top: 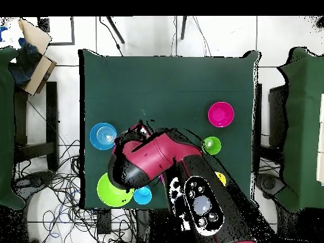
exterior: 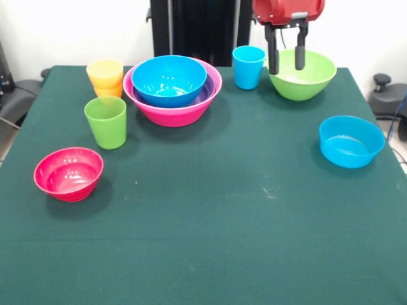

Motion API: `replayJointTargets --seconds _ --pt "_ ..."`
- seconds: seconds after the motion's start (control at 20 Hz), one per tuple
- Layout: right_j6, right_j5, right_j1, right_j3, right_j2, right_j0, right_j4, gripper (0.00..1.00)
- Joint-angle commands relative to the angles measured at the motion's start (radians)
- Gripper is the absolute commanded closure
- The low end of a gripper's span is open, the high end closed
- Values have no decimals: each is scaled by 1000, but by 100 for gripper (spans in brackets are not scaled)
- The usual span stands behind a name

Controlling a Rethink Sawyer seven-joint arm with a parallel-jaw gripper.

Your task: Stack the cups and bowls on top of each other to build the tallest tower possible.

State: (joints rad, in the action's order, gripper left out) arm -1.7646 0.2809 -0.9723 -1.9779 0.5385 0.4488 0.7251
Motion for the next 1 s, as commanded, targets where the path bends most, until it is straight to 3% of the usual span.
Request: replayJointTargets --seconds 0.05,0.6,1.0 --pt "-188 -112 67 -45 -180 -75 81 0" --pt "-108 -112 42 -72 -211 -97 24 0" --pt "-130 -134 43 -78 -261 -149 24 0"
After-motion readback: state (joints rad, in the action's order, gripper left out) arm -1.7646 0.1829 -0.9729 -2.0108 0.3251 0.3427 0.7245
